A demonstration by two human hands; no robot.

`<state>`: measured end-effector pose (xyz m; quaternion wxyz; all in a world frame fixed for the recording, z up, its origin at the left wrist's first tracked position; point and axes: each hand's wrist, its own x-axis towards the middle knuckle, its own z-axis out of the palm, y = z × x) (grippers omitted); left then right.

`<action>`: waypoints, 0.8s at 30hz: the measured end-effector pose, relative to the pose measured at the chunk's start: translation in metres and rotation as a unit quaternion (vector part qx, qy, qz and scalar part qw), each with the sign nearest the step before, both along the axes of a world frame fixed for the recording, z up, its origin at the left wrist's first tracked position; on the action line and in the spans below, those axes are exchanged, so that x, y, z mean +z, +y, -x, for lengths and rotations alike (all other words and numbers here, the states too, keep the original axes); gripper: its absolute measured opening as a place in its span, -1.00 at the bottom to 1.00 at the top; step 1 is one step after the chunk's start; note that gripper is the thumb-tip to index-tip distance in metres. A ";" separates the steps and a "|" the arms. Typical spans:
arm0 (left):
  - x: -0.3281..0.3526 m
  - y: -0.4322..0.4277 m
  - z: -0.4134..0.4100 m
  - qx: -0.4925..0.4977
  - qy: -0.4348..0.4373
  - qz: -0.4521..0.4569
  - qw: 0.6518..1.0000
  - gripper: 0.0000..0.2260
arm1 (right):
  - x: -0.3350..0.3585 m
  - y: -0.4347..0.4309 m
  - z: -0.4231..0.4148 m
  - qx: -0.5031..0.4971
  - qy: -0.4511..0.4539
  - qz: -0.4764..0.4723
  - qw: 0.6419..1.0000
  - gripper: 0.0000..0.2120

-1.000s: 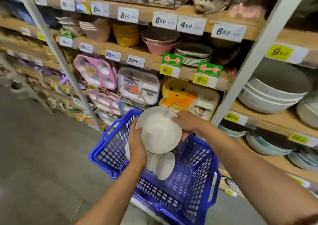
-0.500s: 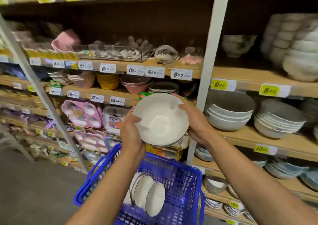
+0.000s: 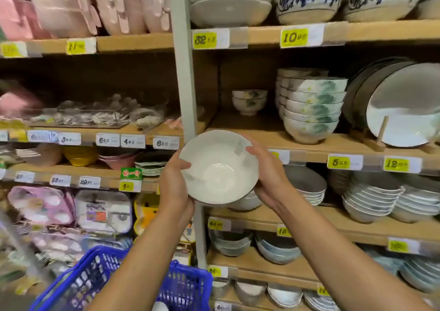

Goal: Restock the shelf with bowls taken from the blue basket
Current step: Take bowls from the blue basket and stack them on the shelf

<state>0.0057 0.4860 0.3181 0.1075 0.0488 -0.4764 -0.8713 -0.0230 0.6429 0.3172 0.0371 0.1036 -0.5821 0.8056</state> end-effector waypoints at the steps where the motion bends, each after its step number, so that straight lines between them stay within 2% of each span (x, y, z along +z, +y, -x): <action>1: 0.003 0.011 0.002 -0.002 -0.001 0.003 1.000 -0.59 | 0.002 0.012 0.001 -0.005 0.002 -0.003 1.000 -0.67; 5: 0.016 0.050 0.012 0.002 -0.007 0.020 1.000 -0.57 | 0.013 0.051 0.003 -0.028 0.007 0.021 0.999 -0.66; 12: 0.043 0.084 0.041 -0.009 -0.017 0.030 0.999 -0.68 | 0.040 0.080 0.025 -0.078 -0.006 0.045 0.996 -0.70; 20: 0.074 0.073 0.112 -0.049 -0.069 0.062 0.994 -0.49 | 0.064 0.069 0.089 -0.124 -0.115 0.065 0.983 -0.75; 22: 0.075 0.068 0.129 -0.054 -0.081 0.058 0.994 -0.52 | 0.065 0.065 0.105 -0.134 -0.136 0.068 0.979 -0.75; 24: 0.074 0.066 0.147 -0.041 -0.078 0.049 0.995 -0.67 | 0.064 0.060 0.123 -0.141 -0.148 0.067 0.977 -0.75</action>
